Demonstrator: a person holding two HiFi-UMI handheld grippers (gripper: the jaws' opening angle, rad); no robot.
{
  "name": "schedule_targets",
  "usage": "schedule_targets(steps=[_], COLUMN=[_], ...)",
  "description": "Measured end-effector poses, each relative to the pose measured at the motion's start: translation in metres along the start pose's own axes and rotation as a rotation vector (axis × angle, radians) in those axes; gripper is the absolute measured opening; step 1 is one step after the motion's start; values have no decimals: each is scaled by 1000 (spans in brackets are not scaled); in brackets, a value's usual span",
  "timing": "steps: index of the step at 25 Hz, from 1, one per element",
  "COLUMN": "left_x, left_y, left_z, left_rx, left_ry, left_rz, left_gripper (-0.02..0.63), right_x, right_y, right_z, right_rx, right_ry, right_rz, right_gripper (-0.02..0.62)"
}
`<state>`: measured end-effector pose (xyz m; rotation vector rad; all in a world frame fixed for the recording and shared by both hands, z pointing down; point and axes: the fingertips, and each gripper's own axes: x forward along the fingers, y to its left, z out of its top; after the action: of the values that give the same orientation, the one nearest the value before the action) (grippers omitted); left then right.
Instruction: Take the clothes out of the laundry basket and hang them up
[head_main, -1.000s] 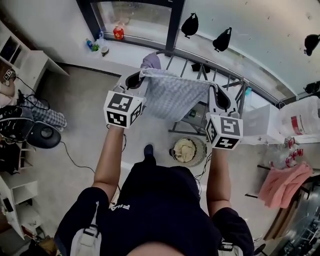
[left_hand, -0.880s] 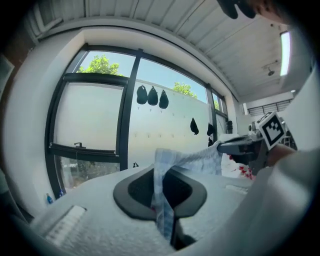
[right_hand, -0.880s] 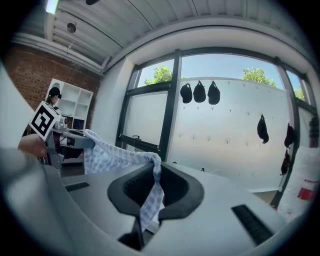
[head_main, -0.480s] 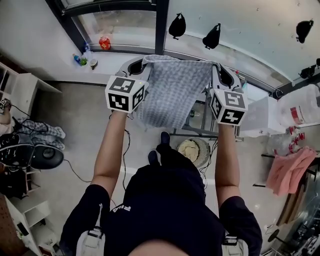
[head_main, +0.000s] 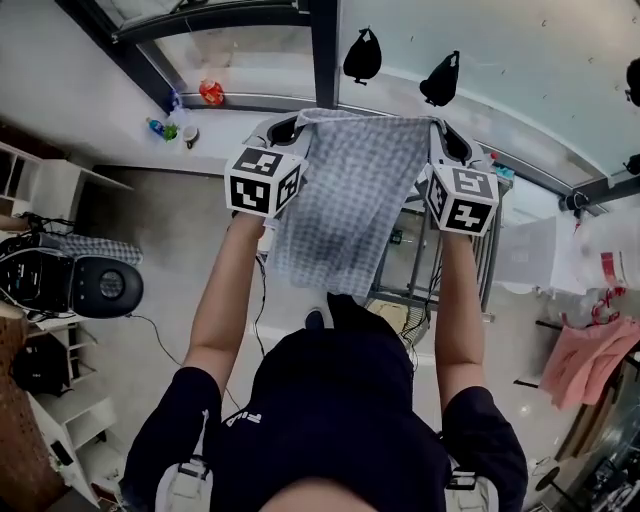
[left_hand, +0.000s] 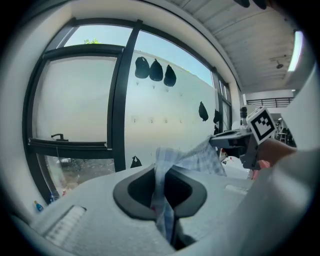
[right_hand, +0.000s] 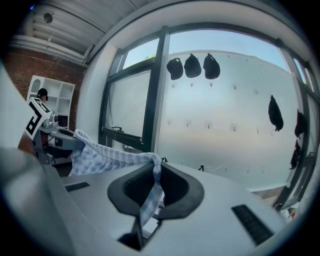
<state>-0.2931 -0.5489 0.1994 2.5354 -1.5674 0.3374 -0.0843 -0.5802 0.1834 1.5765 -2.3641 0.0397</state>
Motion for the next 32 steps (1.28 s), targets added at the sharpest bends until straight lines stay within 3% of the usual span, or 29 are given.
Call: schedule_targets(steps=[4, 7, 16, 23, 28, 29, 30, 31, 32], left_x=[58, 91, 171, 209, 220, 221, 220, 218, 215], left_y=[13, 26, 69, 77, 82, 82, 81, 79, 78], left_z=[-16, -34, -101, -162, -203, -216, -229, -241, -249], left_rx=[-16, -93, -166, -189, -221, -233, -247, -257, -264], left_ry=[52, 79, 207, 345, 443, 485, 531, 572, 597], left_rz=[-11, -24, 30, 19, 55, 53, 47, 44, 43], left_gripper=[29, 29, 29, 29, 33, 57, 159, 244, 258], right_x=[52, 87, 170, 206, 223, 225, 227, 227, 226], right_y=[-27, -37, -45, -42, -34, -32, -30, -28, -27], right_z=[-20, -38, -93, -149, -190, -198, -207, -215, -222], right_rx=[8, 13, 30, 52, 56, 52, 49, 50, 54], right_ry=[44, 85, 180, 262, 355, 376, 397, 416, 430], right_rz=[5, 15, 35, 47, 77, 83, 88, 94, 98], right_gripper=[32, 32, 32, 35, 55, 110, 177, 207, 212])
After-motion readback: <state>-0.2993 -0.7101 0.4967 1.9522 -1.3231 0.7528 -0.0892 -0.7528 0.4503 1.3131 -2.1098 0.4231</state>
